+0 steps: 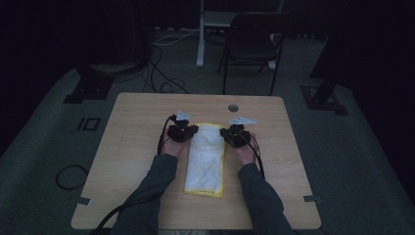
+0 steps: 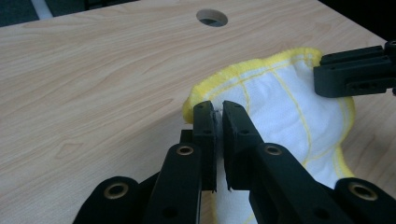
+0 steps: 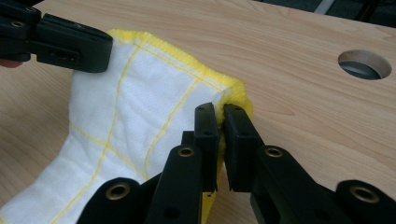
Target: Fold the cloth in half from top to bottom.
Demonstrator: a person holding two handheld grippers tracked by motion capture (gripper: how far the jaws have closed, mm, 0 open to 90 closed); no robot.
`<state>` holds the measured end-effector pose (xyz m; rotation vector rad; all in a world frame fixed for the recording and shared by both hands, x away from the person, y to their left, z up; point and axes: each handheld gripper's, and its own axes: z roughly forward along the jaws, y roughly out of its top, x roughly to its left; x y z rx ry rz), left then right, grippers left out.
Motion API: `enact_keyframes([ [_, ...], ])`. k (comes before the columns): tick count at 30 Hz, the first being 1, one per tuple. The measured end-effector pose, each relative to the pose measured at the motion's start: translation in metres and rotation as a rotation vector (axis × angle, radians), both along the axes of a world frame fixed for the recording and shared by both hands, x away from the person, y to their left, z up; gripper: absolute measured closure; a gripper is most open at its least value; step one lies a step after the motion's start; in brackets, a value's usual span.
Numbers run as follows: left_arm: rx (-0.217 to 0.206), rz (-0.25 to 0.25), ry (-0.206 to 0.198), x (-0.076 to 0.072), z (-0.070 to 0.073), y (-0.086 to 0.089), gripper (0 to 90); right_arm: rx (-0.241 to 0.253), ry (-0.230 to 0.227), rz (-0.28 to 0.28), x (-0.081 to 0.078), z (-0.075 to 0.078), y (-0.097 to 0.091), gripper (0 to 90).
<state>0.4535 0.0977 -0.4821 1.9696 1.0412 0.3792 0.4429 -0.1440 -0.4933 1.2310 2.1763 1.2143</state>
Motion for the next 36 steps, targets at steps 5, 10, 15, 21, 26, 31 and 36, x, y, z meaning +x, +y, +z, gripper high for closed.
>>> enact_keyframes([
  [5,-0.012,-0.011,-0.015,-0.006,0.006,0.002,85.3,0.003,-0.014,0.007,-0.004,0.004,-0.001,85.2],
  [10,-0.025,-0.016,-0.027,-0.012,0.011,0.004,85.4,0.009,-0.034,0.016,-0.010,0.010,-0.002,85.2],
  [15,-0.042,-0.029,-0.041,-0.019,0.017,0.005,85.5,0.012,-0.045,0.025,-0.015,0.014,-0.003,85.2],
  [21,-0.052,-0.040,-0.049,-0.026,0.020,0.006,85.5,0.015,-0.058,0.033,-0.021,0.016,-0.005,85.2],
  [26,-0.066,-0.045,-0.058,-0.034,0.023,0.007,85.5,0.014,-0.069,0.042,-0.027,0.018,-0.006,85.2],
  [31,-0.078,-0.052,-0.070,-0.040,0.026,0.008,85.5,0.015,-0.083,0.050,-0.033,0.022,-0.007,85.2],
  [36,-0.091,-0.052,-0.073,-0.045,0.025,0.011,85.6,0.023,-0.092,0.062,-0.039,0.025,-0.007,85.2],
])
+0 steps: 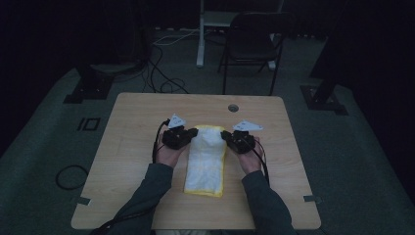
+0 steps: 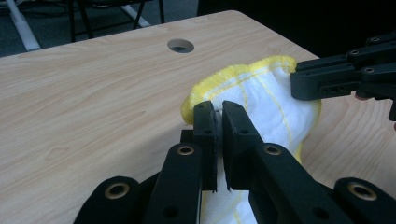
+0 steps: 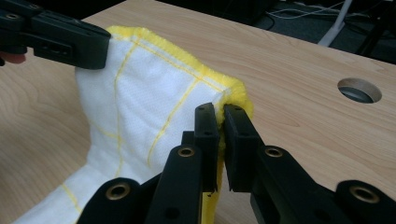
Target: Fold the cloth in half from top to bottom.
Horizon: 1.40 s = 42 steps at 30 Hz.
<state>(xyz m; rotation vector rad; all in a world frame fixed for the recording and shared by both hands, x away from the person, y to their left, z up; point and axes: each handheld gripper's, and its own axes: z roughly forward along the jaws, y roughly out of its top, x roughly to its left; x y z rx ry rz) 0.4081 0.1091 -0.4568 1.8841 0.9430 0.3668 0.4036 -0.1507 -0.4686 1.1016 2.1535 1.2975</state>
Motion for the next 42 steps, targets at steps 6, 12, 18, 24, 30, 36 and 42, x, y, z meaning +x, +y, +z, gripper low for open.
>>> enact_keyframes([
  [6,-0.012,-0.009,-0.001,-0.008,-0.001,0.004,85.6,0.011,-0.002,0.011,-0.007,-0.001,0.000,85.2],
  [12,-0.024,-0.014,-0.002,-0.015,-0.002,0.007,85.5,0.023,-0.006,0.017,-0.014,0.000,0.000,85.2],
  [18,-0.036,-0.018,-0.006,-0.023,-0.001,0.009,85.6,0.025,-0.017,0.026,-0.020,0.002,0.000,85.2],
  [24,-0.038,-0.022,-0.009,-0.028,-0.002,0.011,85.5,0.024,-0.025,0.036,-0.026,0.003,0.001,85.2],
  [30,-0.038,-0.023,-0.006,-0.035,-0.004,0.014,85.5,0.026,-0.025,0.046,-0.033,0.002,0.002,85.2],
  [36,-0.039,-0.024,0.002,-0.039,-0.008,0.016,85.5,0.029,-0.025,0.056,-0.040,-0.001,0.004,85.2],
  [42,-0.042,-0.030,0.010,-0.046,-0.013,0.019,85.5,0.043,-0.011,0.059,-0.046,-0.008,0.004,85.2],
])
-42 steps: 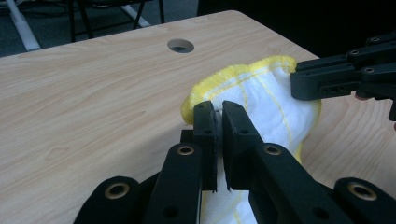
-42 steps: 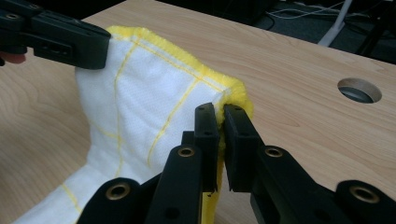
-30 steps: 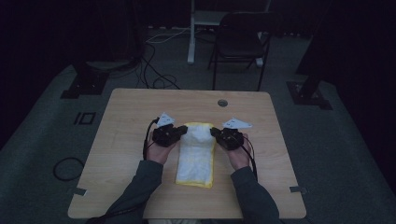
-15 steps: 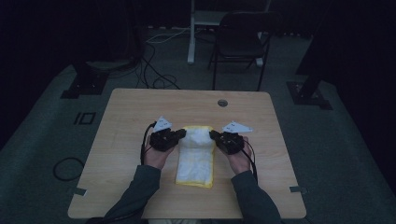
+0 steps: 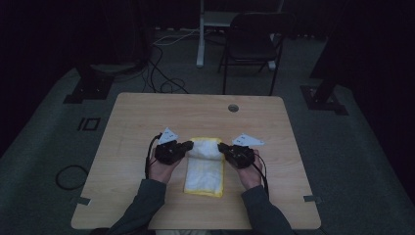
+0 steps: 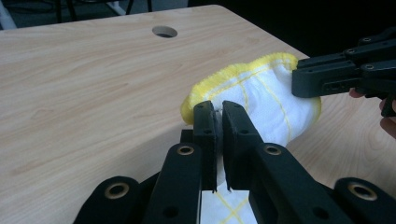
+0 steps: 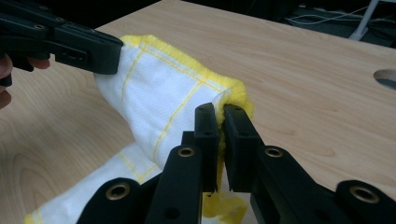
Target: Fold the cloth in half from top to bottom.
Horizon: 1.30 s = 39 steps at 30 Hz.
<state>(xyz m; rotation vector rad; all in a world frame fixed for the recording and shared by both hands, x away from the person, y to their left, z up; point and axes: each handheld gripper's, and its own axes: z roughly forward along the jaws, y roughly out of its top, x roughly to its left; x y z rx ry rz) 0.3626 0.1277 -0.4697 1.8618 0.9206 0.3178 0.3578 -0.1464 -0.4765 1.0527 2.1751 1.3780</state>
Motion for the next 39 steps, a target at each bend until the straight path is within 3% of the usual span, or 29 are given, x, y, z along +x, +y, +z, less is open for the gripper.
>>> enact_keyframes([
  [26,-0.043,-0.005,0.070,-0.023,-0.026,0.007,85.3,-0.028,0.044,0.027,-0.028,-0.024,0.004,85.2],
  [35,-0.018,-0.018,0.094,-0.030,-0.037,0.005,84.4,-0.055,0.057,0.031,-0.035,-0.034,0.005,85.1],
  [39,-0.031,-0.017,0.087,-0.032,-0.035,0.008,80.5,-0.059,0.068,0.030,-0.038,-0.039,0.005,85.1],
])
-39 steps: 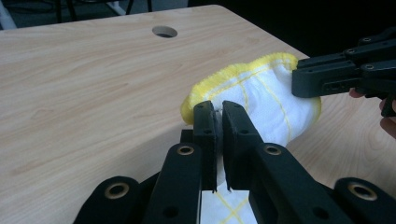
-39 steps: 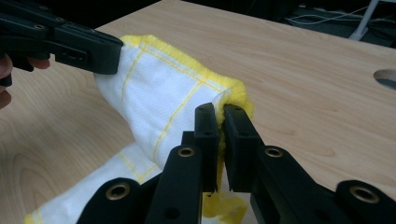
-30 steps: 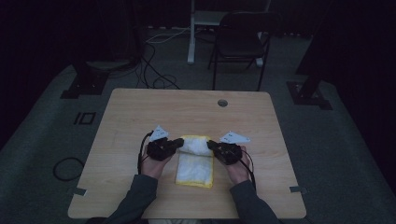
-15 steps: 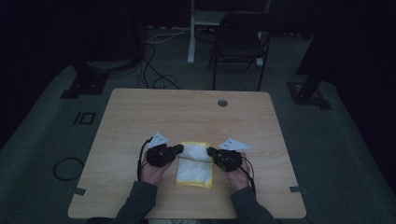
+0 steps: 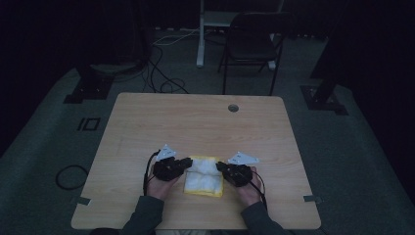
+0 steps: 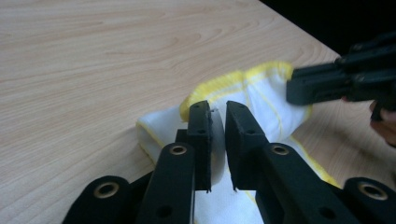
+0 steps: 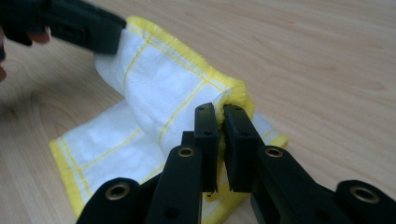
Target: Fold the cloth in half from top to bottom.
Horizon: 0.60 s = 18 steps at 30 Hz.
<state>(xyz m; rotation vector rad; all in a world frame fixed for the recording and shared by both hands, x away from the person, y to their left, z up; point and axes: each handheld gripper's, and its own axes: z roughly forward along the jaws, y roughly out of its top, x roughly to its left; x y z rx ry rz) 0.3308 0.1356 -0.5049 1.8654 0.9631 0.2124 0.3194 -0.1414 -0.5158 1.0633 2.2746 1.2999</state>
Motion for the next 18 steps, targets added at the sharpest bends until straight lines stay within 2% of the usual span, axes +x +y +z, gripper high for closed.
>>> enact_keyframes([
  [4,-0.011,0.018,-0.016,0.003,0.007,0.005,80.0,0.001,0.009,0.003,-0.003,-0.003,0.001,85.1],
  [8,-0.011,0.034,-0.015,0.010,0.010,0.007,80.0,-0.001,0.011,0.013,-0.005,-0.004,0.003,85.0],
  [12,0.007,0.033,-0.001,0.018,0.008,0.004,80.0,-0.001,0.011,0.013,-0.007,-0.005,0.002,84.9],
  [14,0.007,0.033,-0.001,0.018,0.008,0.004,80.0,0.000,0.011,0.012,-0.007,-0.005,0.002,84.9],
  [18,0.037,0.012,0.020,0.019,0.000,-0.003,80.0,0.004,0.014,0.016,-0.009,-0.006,0.000,84.0],
])
